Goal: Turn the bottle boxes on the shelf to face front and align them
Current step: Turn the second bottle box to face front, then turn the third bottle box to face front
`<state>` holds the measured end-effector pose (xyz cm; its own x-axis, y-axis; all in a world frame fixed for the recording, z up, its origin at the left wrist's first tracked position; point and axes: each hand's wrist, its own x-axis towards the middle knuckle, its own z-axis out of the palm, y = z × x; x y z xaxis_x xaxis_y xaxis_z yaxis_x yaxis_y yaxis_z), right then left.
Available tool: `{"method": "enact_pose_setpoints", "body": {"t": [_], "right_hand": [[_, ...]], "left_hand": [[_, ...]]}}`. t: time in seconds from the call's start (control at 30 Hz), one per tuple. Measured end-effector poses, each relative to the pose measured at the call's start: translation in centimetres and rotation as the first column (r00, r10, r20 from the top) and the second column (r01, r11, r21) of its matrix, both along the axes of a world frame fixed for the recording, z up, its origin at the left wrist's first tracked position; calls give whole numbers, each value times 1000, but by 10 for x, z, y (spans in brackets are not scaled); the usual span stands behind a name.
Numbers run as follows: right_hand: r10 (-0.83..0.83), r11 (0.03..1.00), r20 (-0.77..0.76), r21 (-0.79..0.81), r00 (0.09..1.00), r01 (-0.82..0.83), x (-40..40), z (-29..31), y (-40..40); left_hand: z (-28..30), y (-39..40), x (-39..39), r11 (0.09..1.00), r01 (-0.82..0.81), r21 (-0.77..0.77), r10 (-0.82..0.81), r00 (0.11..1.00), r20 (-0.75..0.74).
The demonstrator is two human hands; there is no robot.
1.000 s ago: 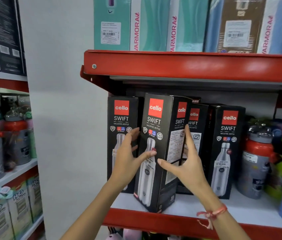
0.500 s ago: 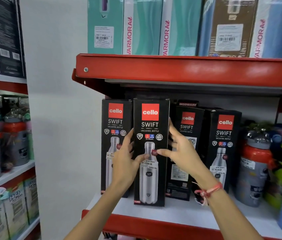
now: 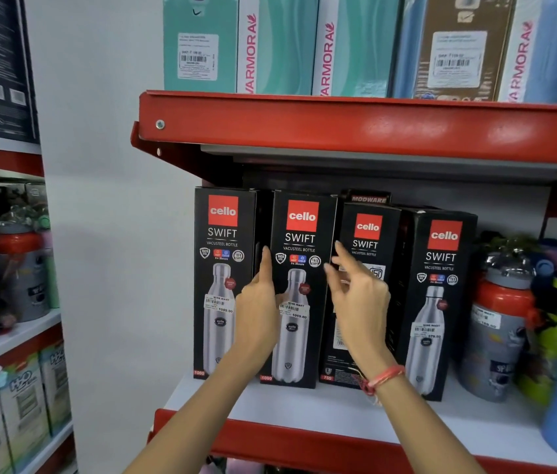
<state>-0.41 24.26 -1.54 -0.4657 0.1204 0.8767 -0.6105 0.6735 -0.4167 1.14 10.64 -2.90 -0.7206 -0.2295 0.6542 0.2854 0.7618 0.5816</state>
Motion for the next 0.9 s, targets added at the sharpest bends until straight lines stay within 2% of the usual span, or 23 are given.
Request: {"method": "enact_pose_setpoints", "body": {"t": [0.07, 0.13, 0.2, 0.27, 0.37, 0.47, 0.63, 0.8, 0.9], "right_hand": [[-178, 984, -23, -2, 984, 178, 1, -5, 2], [-370, 929, 63, 53, 927, 367, -1, -12, 2], [-440, 898, 170, 102, 882, 429, -2, -18, 2], [-426, 905, 273, 133, 862, 405, -2, -22, 3], [-286, 958, 345, 80, 894, 276, -4, -22, 7], [-168, 984, 296, -10, 940, 179, 2, -23, 15], [4, 997, 222, -73, 975, 13, 29, -30, 47], [260, 963, 223, -136, 940, -234, 49, -20, 86], [490, 869, 240, -212, 838, -448, 55, -13, 105]], "left_hand": [[0, -3, 3, 1000, -12, -28, 12, 1000, 7], [-1, -3, 10, 1000, -3, -29, 2, 1000, -22], [-3, -3, 17, 999, -14, -46, 9, 994, -108], [-5, -1, 21, 996, -31, -80, 13, 976, -215], [-5, 5, 27, 997, -7, -75, -14, 958, -286], [-5, 14, 33, 995, 84, -48, -94, 958, -271], [-9, 22, 38, 942, 296, 161, -271, 950, -158], [-12, 35, 38, 893, 409, 187, -401, 912, -83], [-8, 46, 42, 817, 547, 181, -557, 830, 5]]}}
